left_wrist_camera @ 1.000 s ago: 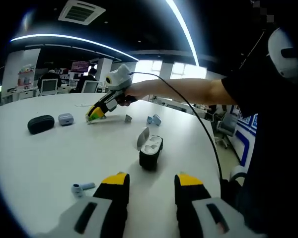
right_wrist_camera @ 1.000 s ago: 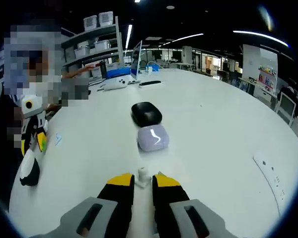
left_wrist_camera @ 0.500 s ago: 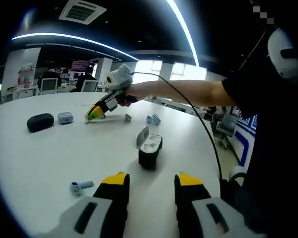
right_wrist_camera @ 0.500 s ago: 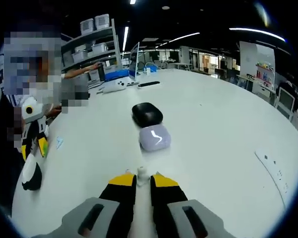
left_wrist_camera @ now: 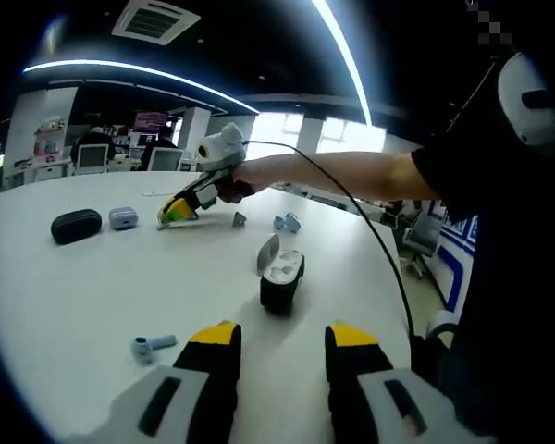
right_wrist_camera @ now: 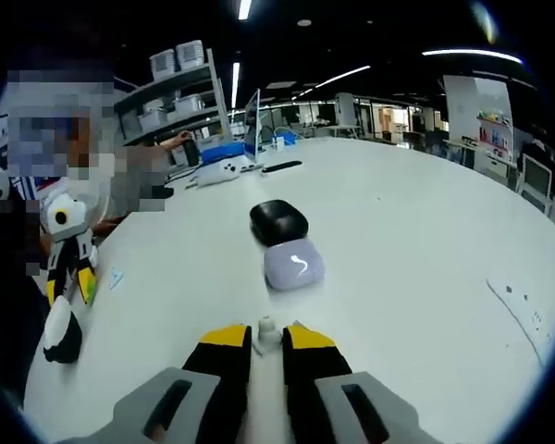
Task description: Pick up the earbuds from the table and place the earbuds into the earbud case
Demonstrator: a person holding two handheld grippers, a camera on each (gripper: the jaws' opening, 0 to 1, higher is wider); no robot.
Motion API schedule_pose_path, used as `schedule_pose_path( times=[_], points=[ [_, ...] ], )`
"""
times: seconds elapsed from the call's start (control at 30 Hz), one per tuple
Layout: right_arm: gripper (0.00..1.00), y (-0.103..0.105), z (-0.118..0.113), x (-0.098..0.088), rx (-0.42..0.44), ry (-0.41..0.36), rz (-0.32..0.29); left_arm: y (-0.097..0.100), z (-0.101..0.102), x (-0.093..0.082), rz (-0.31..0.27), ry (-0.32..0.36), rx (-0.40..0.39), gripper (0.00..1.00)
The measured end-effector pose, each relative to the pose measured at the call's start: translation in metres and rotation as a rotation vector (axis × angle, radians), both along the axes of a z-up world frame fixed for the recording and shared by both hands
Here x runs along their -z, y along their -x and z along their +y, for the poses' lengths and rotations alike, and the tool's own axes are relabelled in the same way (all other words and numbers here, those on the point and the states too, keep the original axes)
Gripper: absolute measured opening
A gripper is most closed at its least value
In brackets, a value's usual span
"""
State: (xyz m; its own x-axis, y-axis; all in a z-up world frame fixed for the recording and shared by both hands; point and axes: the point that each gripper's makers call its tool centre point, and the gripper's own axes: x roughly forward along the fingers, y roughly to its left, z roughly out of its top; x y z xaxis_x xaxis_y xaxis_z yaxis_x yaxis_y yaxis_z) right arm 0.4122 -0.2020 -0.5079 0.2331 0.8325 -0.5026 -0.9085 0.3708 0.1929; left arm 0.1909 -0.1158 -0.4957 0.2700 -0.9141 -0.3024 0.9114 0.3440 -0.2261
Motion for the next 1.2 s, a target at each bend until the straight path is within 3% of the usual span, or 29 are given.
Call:
schedule_pose_path(
  times=[0.2,0.3,0.33,0.43,0.6,0.67,0.8,1.2],
  points=[
    [0.08,-0.001,-0.005,-0.005,0.031,-0.033,-0.015,0.0,0.0,0.0,0.001,-0.001,0.001,0.38],
    [0.01,-0.006,-0.011,-0.013,0.07,-0.048,-0.025,-0.001,-0.001,0.0,0.001,0.0,0.0,0.38],
    [0.01,-0.006,-0.015,-0.008,0.07,-0.008,-0.035,-0.001,-0.001,0.0,0.001,0.0,0.001,0.38],
    [0.01,0.0,-0.015,0.002,0.054,0.025,-0.023,0.0,-0.001,0.001,-0.001,-0.003,0.004,0.38],
    [0.07,0.008,-0.014,0.0,0.043,0.023,-0.031,0.001,-0.001,0.001,-0.001,-0.003,0.005,0.38],
    [0.07,0.009,-0.014,0.0,0.029,0.043,-0.056,0.001,-0.001,0.001,-0.001,-0.003,0.005,0.38],
    [0.1,-0.001,-0.014,-0.001,0.006,0.113,-0.175,0.001,-0.002,0.001,0.001,-0.004,0.005,0.38],
    [0.12,-0.007,0.006,-0.001,-0.038,0.101,-0.195,0.0,0.0,0.001,0.009,0.001,-0.003,0.38]
  ],
)
